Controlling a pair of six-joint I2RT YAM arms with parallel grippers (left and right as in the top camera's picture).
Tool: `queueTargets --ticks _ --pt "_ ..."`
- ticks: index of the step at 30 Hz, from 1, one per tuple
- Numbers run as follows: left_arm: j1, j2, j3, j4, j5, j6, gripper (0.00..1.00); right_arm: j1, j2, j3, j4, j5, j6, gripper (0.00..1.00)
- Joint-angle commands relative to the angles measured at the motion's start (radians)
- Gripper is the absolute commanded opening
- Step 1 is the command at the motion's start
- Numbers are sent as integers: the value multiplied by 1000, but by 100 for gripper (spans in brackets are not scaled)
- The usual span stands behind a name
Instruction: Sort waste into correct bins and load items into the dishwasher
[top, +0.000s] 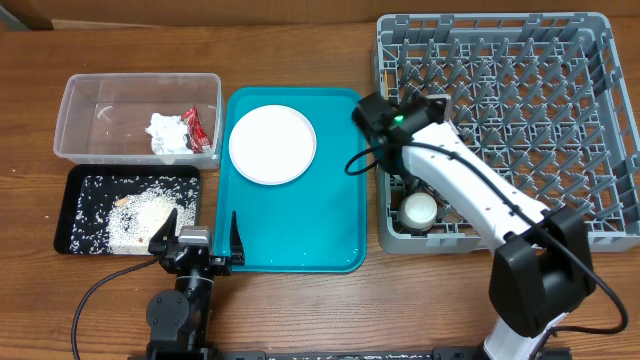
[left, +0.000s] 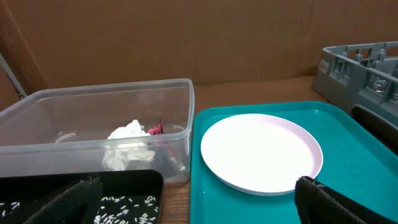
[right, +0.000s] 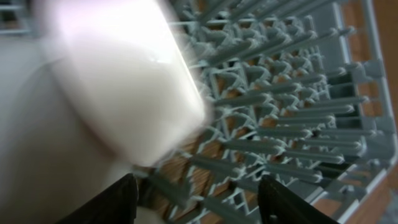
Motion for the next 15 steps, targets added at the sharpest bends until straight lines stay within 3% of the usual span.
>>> queueTargets --ticks 1,6,11,15 --pt "5 -10 -3 1 11 12 100 43 1 86 3 -98 24 64" --pt "5 -10 -3 1 11 12 100 85 1 168 52 -289 -2 72" --pt "5 -10 -3 1 11 12 100 114 1 159 254 -726 -215 69" --pt "5 -10 -3 1 11 11 100 123 6 123 396 -866 -185 64"
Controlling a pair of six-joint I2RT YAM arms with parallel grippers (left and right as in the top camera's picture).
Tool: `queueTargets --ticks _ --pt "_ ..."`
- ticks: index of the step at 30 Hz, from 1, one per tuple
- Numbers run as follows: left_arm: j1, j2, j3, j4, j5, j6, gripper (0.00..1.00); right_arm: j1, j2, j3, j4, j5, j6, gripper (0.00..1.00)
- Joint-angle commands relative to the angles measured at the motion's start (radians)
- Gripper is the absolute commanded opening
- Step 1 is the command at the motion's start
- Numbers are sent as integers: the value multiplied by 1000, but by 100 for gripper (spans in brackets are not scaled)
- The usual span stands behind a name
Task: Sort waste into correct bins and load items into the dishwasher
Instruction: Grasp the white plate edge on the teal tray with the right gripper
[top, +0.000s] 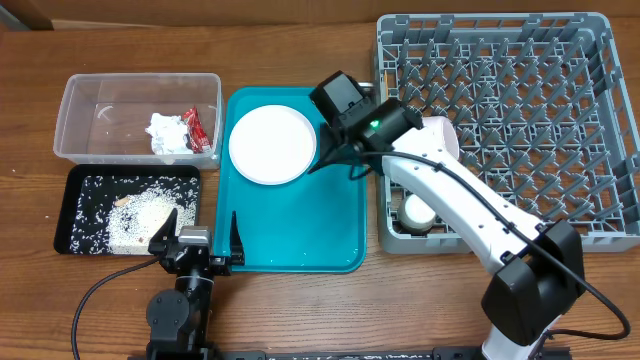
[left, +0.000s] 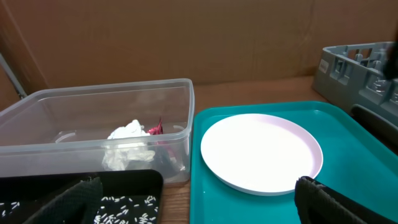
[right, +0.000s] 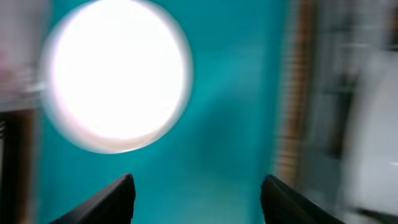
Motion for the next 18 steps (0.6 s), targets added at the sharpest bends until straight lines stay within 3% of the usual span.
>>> queueTargets --ticks 1,12,16,18 --pt "5 -10 -3 1 11 11 100 10 10 -29 75 -215 -20 62" --pt "5 -10 -3 2 11 12 100 -10 253 -47 257 -166 75 56" --pt "5 -10 -3 2 11 12 100 -10 323 -47 313 -166 143 52" --pt "5 -10 -3 1 11 11 100 -12 352 -47 329 -170 152 45"
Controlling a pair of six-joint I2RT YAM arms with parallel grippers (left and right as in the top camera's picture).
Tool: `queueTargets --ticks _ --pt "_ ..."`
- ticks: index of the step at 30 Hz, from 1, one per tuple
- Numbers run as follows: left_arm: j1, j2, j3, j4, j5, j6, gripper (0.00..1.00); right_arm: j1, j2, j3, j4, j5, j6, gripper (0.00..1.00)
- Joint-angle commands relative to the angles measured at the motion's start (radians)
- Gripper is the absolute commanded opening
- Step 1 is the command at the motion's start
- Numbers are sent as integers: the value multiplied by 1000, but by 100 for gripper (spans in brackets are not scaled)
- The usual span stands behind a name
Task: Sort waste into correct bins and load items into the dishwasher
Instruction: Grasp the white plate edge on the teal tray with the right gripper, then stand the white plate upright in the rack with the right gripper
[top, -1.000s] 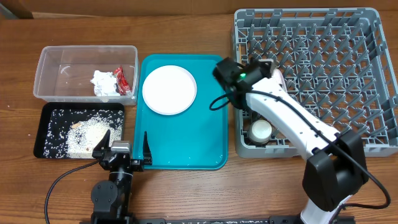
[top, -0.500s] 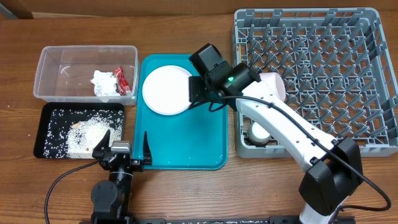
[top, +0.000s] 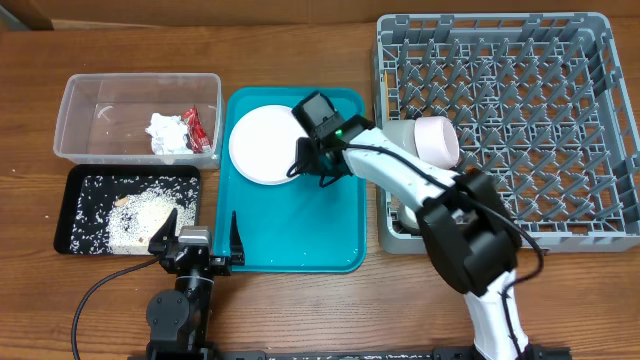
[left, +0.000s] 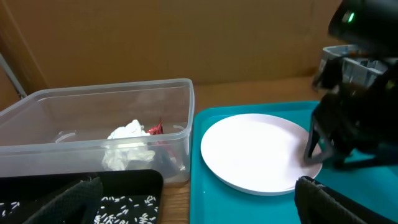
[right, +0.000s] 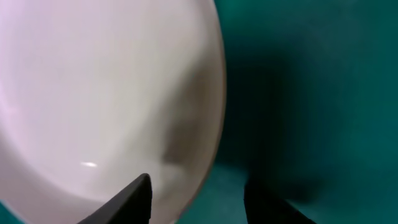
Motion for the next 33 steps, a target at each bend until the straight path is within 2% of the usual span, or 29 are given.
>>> queueTargets --ticks 1,3,4,9,15,21,23,26,29,33 --pt "5 -10 -3 1 11 12 100 -4 33 0 19 -10 48 37" --pt "5 -10 -3 1 11 12 100 -4 40 0 -3 -14 48 11" --pt "5 -10 -3 1 11 12 100 -4 37 1 -15 -15 48 4" --pt "5 -10 -3 1 11 12 100 -19 -42 7 -83 32 41 4" --pt "5 -10 -3 1 11 12 100 -61 -275 15 -201 290 -31 4" --pt "5 -10 -3 1 11 12 100 -100 -515 15 -362 788 -52 4" --pt "5 -10 -3 1 11 12 100 -119 -573 15 -414 1014 -112 4" --pt "5 -10 -3 1 11 12 100 -158 -604 15 -455 1234 -208 4" --pt "5 -10 -3 1 11 12 100 -213 -599 13 -486 1233 -298 4" --pt "5 -10 -3 1 11 12 100 -285 -579 -12 -517 1180 -302 4"
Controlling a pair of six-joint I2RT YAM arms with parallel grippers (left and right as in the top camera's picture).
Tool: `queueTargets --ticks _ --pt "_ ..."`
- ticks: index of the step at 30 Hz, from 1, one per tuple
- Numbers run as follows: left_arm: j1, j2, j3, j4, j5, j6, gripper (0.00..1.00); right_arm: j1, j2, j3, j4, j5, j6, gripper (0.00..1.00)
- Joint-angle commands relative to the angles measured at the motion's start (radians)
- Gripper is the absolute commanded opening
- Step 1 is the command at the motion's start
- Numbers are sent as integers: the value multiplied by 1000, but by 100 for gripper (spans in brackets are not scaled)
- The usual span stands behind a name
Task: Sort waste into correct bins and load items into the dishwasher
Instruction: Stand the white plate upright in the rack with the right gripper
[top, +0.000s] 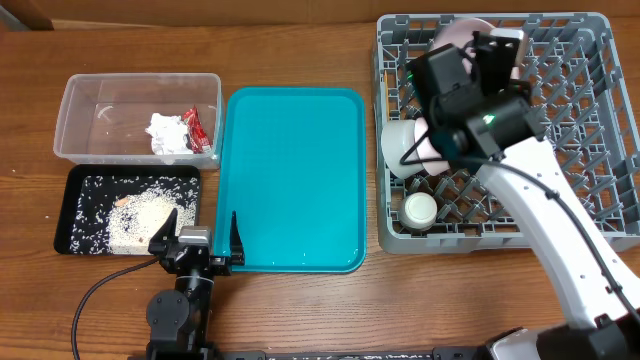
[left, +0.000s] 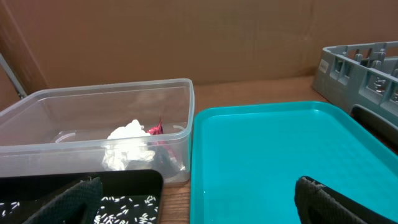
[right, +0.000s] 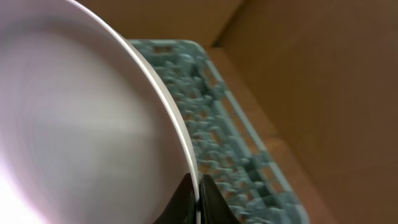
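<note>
My right gripper (right: 195, 190) is shut on the rim of the white plate (right: 74, 124), which stands on edge and fills the left of the right wrist view. In the overhead view the plate (top: 462, 30) is over the back left of the grey dishwasher rack (top: 480, 241). A white bowl (top: 402, 148) and a small white cup (top: 418, 208) lie at the rack's left side. The teal tray (top: 295, 180) is bare. At the table's front edge my left gripper (left: 199, 205) rests open, holding nothing.
A clear bin (top: 70, 150) at the back left holds a crumpled tissue (top: 165, 133) and a red wrapper (top: 194, 128). In front of it lies a black tray (top: 68, 215) with scattered rice. Brown cardboard walls stand behind the table.
The plate has left the teal tray and is now held on edge over the rack. My right gripper, open at the plate's right rim before, is shut on it. The left arm has not moved.
My right gripper was open in the rack's left part beside the bowl. It was then above the tray, then down at the plate's right rim. Now it holds the plate over the rack, and the tray is bare.
</note>
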Motion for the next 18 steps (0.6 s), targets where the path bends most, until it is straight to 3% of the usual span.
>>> queueTargets --ticks 1,9,18 --pt "5 -10 -3 2 11 11 100 -53 24 -30 1 62 -52 4" --pt "5 -10 -3 2 11 12 100 -183 56 -167 153 24 -161 4" --pt "5 -10 -3 1 11 12 100 -192 60 -229 214 -36 -182 6"
